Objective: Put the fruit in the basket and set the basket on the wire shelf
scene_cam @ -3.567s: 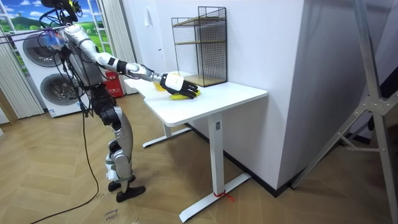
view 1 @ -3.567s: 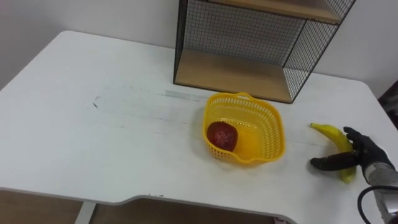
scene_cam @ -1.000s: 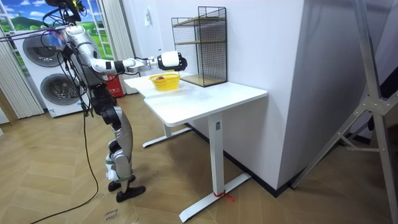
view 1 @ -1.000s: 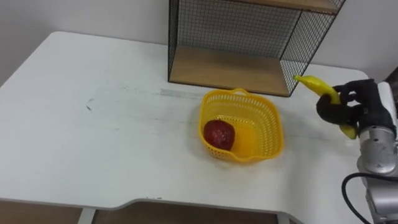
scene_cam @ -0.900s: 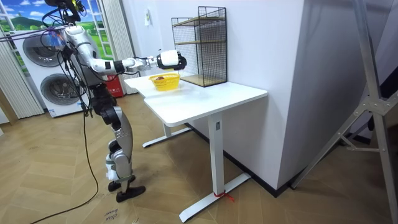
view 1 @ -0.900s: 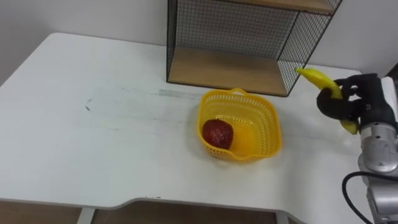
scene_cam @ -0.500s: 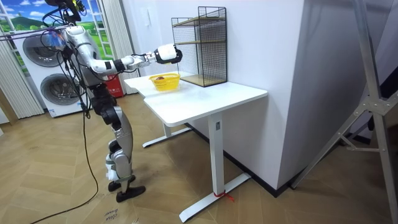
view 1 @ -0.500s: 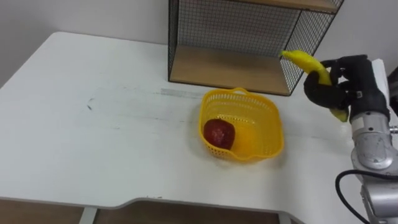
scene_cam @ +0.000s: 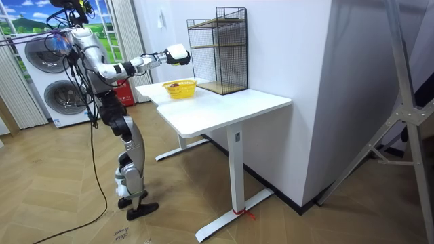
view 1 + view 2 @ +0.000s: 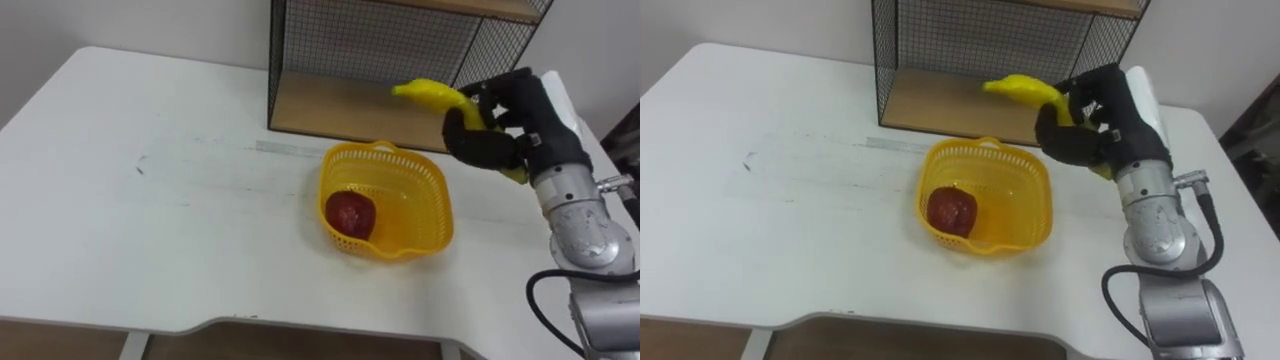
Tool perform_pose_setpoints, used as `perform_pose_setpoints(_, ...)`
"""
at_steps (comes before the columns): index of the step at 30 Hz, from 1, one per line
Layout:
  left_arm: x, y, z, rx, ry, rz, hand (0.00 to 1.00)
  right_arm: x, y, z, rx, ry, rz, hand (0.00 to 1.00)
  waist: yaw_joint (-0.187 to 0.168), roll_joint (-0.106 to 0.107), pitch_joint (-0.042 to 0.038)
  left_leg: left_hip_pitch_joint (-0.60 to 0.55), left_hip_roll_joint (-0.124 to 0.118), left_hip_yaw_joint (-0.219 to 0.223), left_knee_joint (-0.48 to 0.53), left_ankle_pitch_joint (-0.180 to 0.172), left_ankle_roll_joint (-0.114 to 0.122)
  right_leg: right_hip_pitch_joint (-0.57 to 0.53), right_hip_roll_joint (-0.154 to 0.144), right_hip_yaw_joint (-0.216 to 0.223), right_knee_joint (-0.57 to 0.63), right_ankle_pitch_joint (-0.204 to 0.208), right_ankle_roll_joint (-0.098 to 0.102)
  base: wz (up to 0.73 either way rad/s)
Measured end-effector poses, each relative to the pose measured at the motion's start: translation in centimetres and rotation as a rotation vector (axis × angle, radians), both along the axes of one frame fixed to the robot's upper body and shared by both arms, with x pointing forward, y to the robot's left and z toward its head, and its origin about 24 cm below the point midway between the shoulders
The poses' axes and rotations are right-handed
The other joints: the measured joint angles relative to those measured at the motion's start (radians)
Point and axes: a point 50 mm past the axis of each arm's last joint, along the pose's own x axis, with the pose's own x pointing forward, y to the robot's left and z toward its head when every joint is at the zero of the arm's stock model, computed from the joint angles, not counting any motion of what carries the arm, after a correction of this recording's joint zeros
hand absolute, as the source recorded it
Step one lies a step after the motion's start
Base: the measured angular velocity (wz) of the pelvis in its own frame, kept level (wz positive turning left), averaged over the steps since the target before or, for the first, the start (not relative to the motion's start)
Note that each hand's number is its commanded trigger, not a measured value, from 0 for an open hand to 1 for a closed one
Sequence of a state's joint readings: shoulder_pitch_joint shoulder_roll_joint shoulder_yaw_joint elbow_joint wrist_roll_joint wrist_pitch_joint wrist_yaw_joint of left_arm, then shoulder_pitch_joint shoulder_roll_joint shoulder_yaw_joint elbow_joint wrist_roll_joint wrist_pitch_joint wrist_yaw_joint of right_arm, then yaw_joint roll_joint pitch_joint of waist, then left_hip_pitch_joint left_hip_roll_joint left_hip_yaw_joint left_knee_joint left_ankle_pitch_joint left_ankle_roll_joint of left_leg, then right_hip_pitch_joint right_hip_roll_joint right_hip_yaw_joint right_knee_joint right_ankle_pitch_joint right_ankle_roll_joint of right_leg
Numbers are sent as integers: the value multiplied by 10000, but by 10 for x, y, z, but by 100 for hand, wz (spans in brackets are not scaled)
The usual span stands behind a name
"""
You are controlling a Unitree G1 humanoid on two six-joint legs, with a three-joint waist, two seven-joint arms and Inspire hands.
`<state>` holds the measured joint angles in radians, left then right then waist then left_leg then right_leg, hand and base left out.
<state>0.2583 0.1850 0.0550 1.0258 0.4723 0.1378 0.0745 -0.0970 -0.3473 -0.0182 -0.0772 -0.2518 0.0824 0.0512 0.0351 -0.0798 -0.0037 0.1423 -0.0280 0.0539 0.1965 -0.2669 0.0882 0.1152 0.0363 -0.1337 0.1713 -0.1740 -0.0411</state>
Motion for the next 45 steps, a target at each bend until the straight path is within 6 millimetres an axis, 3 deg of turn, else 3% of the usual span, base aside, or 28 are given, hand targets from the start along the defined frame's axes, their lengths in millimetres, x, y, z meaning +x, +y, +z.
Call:
perform_pose_setpoints(8, 0, 0, -1, -12, 74, 5, 0, -1, 16, -3, -379, 526, 1134, 100, 11, 16, 10, 14, 4, 2, -54, 1, 0, -17, 7, -14, -22, 0, 0, 0)
perform_pose_setpoints(10, 1, 0, -1, -10, 75, 4, 0, -1, 17, -3, -409, 607, 1231, 53, 11, 14, 9, 14, 4, 3, -60, 1, 0, -22, 7, -16, -23, -1, 1, 0)
perform_pose_setpoints(11, 1, 0, -1, -15, 101, 5, 0, -1, 17, -4, -414, 631, 1262, 16, 9, 8, 6, 15, 5, 2, -61, 1, 0, -22, 7, -21, -23, -1, 1, 0)
perform_pose_setpoints(12, 1, 0, -1, -16, 102, 3, 0, -1, 17, -4, -413, 633, 1266, 0, 8, 5, 5, 15, 5, 3, -61, 1, 0, -22, 7, -23, -23, -1, 1, 0)
perform_pose_setpoints(21, 6, 0, -1, 2, 30, -24, 0, -6, 23, -15, -357, 1107, 1557, 0, 20, -42, -22, 16, 5, 12, -35, 2, 1, -20, -3, -30, -26, -1, 2, 0)
perform_pose_setpoints(34, 6, 2, -1, 46, 32, 61, 0, -12, 24, -25, -163, 1685, 1623, 0, 6, 13, 2, -9, 6, 9, -24, 0, 1, -29, 2, -32, -21, 0, 1, 0)
perform_pose_setpoints(45, -2, 3, -1, -39, 63, 819, 0, -20, 18, -39, -63, 2187, 1248, 0, -20, 55, -11, -86, 3, 10, -38, 3, 0, -110, -1, -43, -35, 0, 2, 0)
